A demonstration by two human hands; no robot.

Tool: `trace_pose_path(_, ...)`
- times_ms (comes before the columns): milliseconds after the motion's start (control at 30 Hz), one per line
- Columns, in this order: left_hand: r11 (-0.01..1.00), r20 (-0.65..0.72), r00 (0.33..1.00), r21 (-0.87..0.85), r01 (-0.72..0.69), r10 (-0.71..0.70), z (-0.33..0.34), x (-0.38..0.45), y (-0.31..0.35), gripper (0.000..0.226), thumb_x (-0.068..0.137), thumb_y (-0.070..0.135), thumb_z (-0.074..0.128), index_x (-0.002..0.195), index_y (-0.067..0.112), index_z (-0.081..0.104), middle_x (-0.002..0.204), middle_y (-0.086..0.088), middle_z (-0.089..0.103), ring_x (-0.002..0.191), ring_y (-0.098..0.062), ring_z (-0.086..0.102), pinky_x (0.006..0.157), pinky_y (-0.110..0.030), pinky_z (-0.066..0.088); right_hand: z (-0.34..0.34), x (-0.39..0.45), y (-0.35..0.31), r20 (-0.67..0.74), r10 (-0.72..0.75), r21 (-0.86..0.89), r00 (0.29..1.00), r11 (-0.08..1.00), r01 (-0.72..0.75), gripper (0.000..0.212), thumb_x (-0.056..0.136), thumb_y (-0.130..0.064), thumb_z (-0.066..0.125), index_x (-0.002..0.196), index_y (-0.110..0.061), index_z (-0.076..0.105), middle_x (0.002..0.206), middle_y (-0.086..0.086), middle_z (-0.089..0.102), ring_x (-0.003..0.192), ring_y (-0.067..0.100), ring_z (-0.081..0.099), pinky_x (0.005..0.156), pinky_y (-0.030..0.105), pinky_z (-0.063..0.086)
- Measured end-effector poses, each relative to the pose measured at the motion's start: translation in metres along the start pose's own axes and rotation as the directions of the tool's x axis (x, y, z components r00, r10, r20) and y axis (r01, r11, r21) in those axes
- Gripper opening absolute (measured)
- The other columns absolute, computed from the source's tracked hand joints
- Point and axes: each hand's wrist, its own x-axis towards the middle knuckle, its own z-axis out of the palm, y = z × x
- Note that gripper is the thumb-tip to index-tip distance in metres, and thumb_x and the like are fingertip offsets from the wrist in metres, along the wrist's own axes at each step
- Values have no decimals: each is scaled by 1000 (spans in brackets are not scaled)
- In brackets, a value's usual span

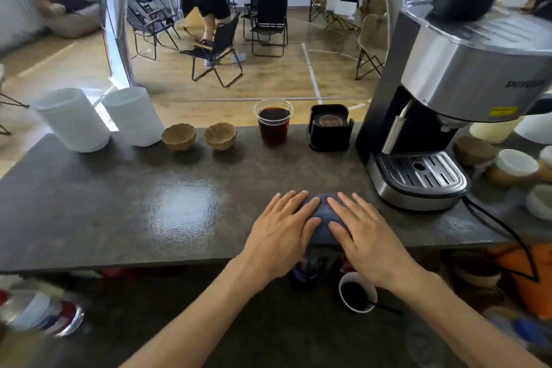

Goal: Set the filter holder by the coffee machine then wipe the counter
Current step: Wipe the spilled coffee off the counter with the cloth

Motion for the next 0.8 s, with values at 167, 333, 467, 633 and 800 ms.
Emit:
trace_pose_path(167,989,-72,988,49,140,-136,-21,13,-58,50,101,49,27,144,31,46,154,-2,41,143,-23,32,117,-38,24,14,54,-60,-21,127,-58,992,990,-128,60,103,-50,24,156,-24,14,165,5,13,151,25,6,123,43,7)
trace_pose_path(333,978,-55,977,6,206,-206,-52,-25,-145,45,104,42,31,147,34,39,157,2,34,147,-20,25,119,-38,20,46,81,-165,-46,136,-33,990,990,-137,64,101,-52,25,157,-23,11,164,11,11,151,31,7,122,47,6)
trace_pose_path(467,968,-76,966,-53,244,-248,-82,-84,-241,42,102,36,42,144,29,46,154,-3,40,144,-25,32,119,-41,24,82,107,-261,-15,64,-18,998,998,-64,65,101,-52,25,157,-21,12,164,13,11,151,33,5,122,49,4)
trace_pose_path(633,920,-83,921,-138,366,-380,-121,-167,-317,41,101,32,47,142,26,50,152,-6,42,140,-26,36,118,-40,25,120,125,-365,10,-91,-33,996,995,92,62,100,-50,32,154,-20,23,162,14,21,149,35,13,121,48,9)
trace_pose_path(800,949,-73,951,-126,289,-299,-127,-242,-322,54,92,59,45,139,34,52,147,5,47,133,-18,41,113,-28,22,121,82,-363,27,-261,-23,965,965,261,62,98,-59,33,153,-30,27,161,3,26,149,28,17,121,44,14)
